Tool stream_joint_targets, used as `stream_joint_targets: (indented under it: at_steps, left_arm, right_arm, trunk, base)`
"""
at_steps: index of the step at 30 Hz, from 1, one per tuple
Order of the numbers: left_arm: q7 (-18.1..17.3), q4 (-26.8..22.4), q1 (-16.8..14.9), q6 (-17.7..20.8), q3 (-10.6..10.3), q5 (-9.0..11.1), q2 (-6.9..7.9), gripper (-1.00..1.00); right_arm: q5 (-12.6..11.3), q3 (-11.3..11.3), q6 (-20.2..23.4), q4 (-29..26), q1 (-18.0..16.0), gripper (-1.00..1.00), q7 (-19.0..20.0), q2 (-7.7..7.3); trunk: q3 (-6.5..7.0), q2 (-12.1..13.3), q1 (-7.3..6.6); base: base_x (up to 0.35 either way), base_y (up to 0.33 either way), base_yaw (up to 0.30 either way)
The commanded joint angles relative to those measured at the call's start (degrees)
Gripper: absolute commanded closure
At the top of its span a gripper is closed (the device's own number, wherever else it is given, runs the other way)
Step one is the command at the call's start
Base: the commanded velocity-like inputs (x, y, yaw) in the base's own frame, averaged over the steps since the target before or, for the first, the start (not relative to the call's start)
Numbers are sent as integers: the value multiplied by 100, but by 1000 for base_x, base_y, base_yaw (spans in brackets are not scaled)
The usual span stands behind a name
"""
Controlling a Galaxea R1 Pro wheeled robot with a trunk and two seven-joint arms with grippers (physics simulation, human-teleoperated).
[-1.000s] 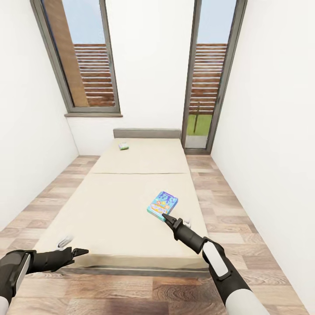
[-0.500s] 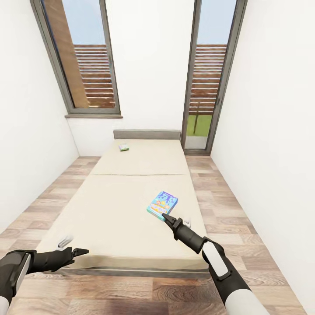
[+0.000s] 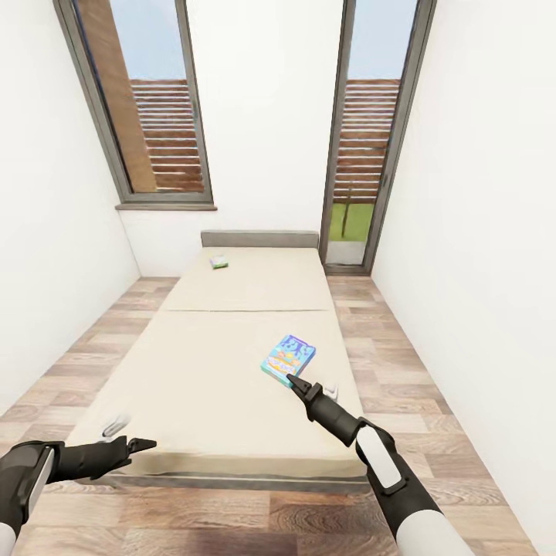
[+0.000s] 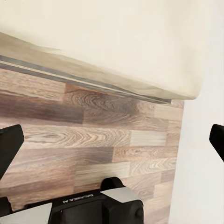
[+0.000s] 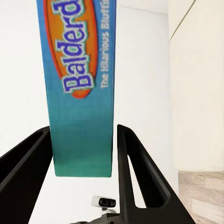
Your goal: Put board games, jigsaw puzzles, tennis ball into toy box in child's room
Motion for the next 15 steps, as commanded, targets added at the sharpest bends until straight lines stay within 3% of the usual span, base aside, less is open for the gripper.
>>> stream_joint_targets:
  at_steps: [1, 6, 15]
  left_arm:
    - [-54, -4, -7, 33, 23, -61, -3, -100]
    - [-43, -4, -6, 33, 20, -61, -10, -100]
    - [-44, -4, -6, 33, 20, -61, -14, -100]
  right_arm:
    - [-28, -11, 38, -1, -3, 100, 1, -2]
    - [-29, -11, 37, -3, -3, 100, -4, 2]
    - [-28, -11, 36, 3, -3, 100, -10, 13]
  trunk:
    - [12, 37, -22]
    - [102, 238, -132]
    - [263, 599, -330]
  base:
    - [0, 0, 0]
    - [-24, 0, 45]
    - [-178, 0, 255]
